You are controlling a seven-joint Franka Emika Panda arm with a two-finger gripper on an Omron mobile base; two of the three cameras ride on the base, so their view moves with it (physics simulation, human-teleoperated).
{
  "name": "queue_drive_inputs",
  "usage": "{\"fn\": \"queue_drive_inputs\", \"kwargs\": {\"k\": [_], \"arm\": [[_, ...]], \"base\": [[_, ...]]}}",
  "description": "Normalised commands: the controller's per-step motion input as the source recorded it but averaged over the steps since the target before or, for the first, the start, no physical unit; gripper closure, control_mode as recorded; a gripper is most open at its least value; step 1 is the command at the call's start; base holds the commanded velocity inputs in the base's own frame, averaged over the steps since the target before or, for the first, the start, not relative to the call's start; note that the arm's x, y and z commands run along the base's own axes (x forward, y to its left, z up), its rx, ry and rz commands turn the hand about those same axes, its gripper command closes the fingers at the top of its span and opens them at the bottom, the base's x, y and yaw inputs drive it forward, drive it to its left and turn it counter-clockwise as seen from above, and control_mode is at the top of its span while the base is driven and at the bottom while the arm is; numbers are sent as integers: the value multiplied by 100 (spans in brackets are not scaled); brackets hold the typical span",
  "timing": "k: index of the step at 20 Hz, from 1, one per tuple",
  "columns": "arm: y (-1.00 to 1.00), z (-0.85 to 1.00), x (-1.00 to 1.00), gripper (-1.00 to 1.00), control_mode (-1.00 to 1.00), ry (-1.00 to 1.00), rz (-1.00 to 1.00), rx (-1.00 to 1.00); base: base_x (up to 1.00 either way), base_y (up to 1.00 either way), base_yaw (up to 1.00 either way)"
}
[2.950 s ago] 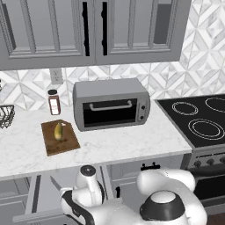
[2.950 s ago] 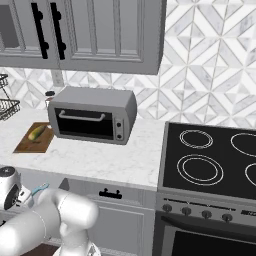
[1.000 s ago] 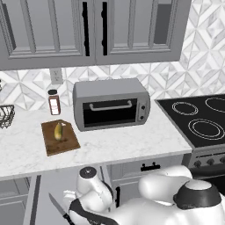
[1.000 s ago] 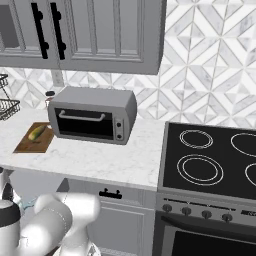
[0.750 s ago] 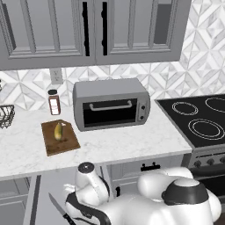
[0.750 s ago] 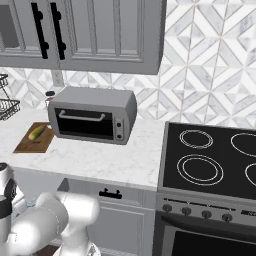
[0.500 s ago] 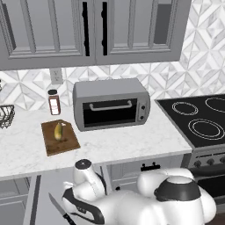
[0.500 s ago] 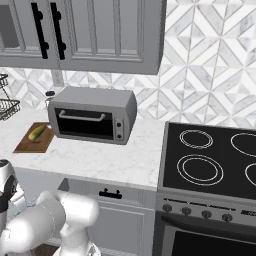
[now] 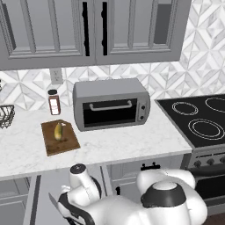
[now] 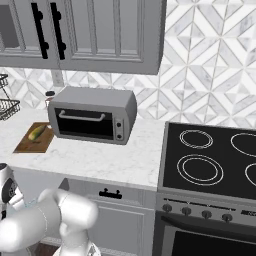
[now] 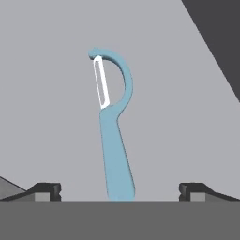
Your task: Place the appropriate cutting tool for cutting the cucumber skin on the cutting board.
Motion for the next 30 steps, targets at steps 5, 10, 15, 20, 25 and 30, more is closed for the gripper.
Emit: {"fn": "queue_drive_inputs", "kwargs": {"k": [5,10,15,20,25,30], "arm": [[-2,-26,6,-100,-100,0,0,0],[0,-40,7,-100,-100,2,0,0],[3,-36,7,-100,-100,2,0,0],[0,-31,3,-100,-100,5,0,0],[0,-69,-28,100,-100,4,0,0],[0,-49,-21,100,-100,6,0,0]], "base": [[0,0,0],[0,0,0],[0,0,0],[0,0,0],[0,0,0],[0,0,0]]}}
